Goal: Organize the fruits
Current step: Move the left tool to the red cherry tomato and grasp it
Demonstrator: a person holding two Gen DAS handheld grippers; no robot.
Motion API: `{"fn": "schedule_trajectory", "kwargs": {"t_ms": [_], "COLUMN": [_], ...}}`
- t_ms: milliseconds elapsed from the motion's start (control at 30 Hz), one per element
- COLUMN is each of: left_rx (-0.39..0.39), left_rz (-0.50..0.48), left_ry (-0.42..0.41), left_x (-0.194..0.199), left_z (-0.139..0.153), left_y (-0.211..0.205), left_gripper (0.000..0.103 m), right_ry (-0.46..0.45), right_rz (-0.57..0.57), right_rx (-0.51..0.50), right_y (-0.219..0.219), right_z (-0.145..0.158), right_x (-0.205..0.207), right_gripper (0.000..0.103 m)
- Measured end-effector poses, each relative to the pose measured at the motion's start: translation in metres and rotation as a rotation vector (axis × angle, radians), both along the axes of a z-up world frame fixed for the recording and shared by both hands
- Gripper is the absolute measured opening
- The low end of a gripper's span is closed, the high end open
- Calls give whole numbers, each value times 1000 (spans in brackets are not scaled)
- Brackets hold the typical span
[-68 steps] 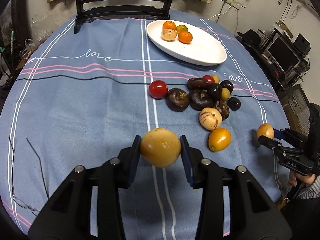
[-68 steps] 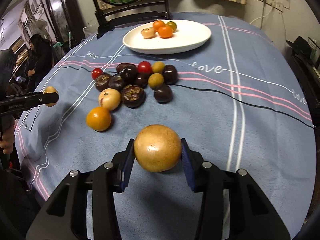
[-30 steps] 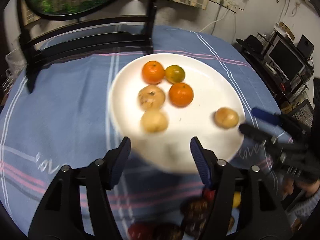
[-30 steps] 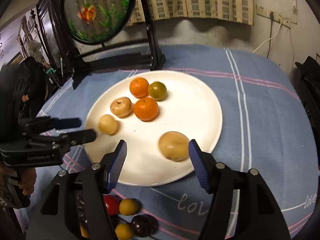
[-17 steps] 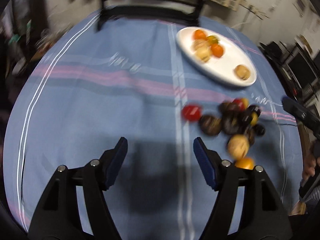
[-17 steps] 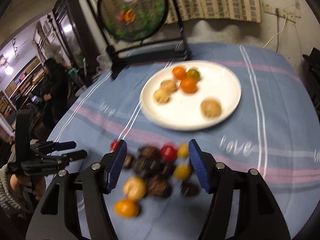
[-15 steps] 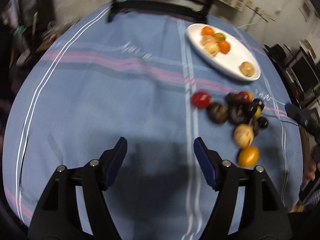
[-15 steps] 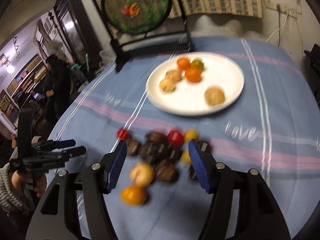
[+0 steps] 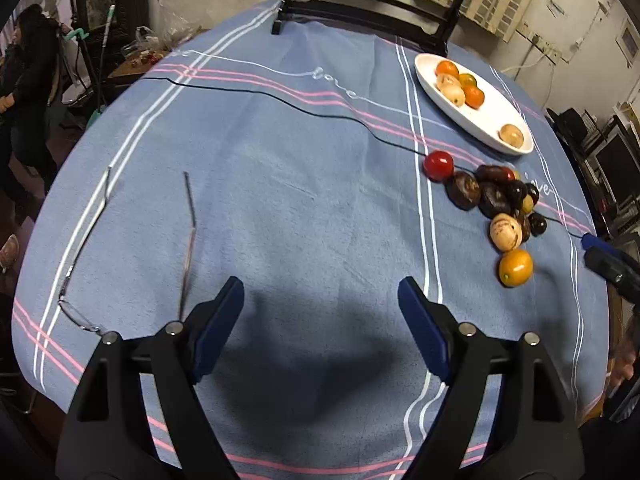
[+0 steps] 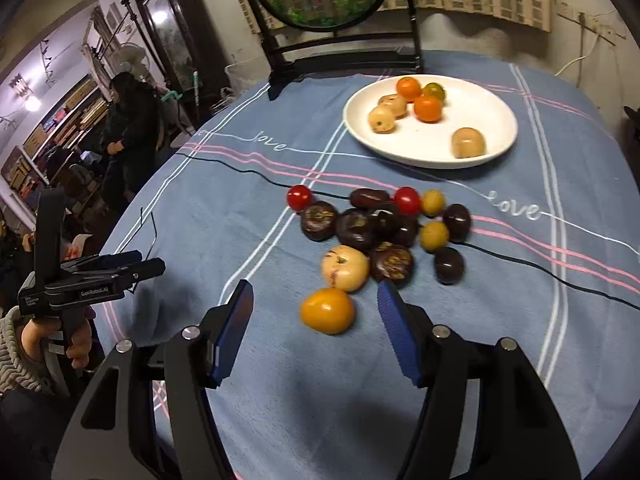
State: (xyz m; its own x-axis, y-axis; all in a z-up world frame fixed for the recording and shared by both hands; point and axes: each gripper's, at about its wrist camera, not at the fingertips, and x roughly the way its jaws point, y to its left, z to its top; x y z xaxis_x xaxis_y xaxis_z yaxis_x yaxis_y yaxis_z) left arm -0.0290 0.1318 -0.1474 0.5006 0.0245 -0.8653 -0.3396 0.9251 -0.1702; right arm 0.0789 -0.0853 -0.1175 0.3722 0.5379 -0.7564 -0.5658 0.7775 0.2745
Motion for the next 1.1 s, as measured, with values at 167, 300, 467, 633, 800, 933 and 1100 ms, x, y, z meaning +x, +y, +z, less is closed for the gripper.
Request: {"fn": "schedule_trajectory", "kwargs": {"t_ms": [167,300,467,633,800,933,1100], "left_rx": [15,69,72,40,58,72,81], "left_rz": [-111,-199,-246,-263,-265,-259,-229], "left_ry": [-8,-20,-20,-18,-26,-29,-40], "left_x": [34,78,119,150,171,171,154], "left_z": [-2,-6,-14,-20,-25,-29,-24], "left_y": [-24,-46,-52,-50,-52,-44,-27], "left_gripper": [81,81,81,81,81,83,84], "right_ry": [-12,-33,-27,-11,-1,8,2], "right_rz": [-132,-230,-331,-364,-392,-391,-346], "right_rx": [16,26,18,-21,-44,-53,-58], "right_y": [-39,-66,-88,-91,-95,-94,-86], "right_z": [4,9,9,4,2,-1,0], "right_x": [3,4,4,0,0,2,4], "right_gripper": [65,65,65,65,65,65,65]}}
